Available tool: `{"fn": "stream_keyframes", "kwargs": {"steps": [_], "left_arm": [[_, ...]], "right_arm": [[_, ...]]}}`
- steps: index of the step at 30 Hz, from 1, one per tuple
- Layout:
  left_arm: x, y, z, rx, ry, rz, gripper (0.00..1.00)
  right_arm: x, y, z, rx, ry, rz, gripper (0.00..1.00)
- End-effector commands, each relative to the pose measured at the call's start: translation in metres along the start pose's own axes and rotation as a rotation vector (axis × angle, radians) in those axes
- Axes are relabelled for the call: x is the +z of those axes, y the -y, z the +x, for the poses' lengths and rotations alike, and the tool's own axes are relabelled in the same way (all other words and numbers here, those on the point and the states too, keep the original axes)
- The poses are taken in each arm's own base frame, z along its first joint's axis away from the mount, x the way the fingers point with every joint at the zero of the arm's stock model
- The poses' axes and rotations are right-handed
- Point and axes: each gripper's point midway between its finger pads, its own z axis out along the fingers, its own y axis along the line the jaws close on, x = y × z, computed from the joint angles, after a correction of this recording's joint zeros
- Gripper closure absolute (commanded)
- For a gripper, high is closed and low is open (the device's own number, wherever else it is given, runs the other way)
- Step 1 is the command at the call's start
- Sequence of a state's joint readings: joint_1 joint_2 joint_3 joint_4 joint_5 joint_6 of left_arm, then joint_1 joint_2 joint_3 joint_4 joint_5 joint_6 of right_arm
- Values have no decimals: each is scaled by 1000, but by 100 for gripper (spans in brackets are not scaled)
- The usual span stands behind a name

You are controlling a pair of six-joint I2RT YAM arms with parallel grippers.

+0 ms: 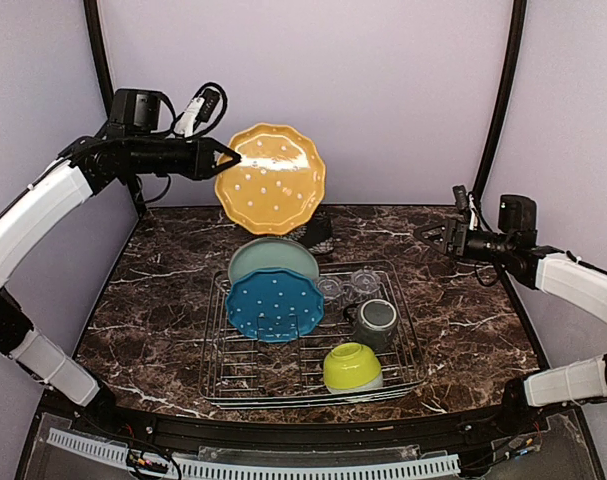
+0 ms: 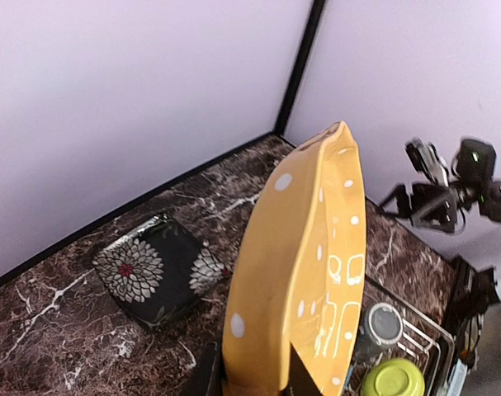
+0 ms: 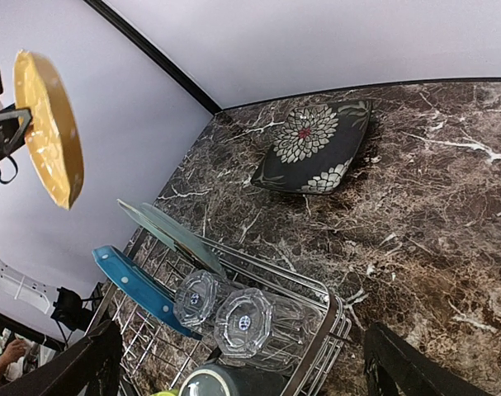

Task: Unload the mixed dishes from the dish rack
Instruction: Place the plate on the plate.

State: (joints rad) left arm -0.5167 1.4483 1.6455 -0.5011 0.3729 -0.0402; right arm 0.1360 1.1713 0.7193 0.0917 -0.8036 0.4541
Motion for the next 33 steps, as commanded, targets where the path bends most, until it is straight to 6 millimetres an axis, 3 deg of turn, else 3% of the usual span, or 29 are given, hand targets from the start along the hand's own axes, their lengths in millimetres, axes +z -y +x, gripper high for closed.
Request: {"fn": "stream_keyframes", "kwargs": {"steps": [1, 6, 14, 19, 33], "left_arm": [[-21, -48, -82, -199, 315, -49, 99], [-13, -121, -81, -397, 378, -146, 99], [8, -185, -59, -550, 392, -265, 99], [29, -207, -37, -608, 337, -323, 99], [103, -219, 15, -739, 232, -172, 99]], "right_arm": [[-1, 2, -3, -18, 21, 5, 1], [-2, -1, -7, -31, 26, 0, 1], [-6, -3, -8, -43, 33, 7, 1], [-7, -1, -5, -41, 28, 16, 1], [-10, 2, -1, -35, 32, 37, 1]]}}
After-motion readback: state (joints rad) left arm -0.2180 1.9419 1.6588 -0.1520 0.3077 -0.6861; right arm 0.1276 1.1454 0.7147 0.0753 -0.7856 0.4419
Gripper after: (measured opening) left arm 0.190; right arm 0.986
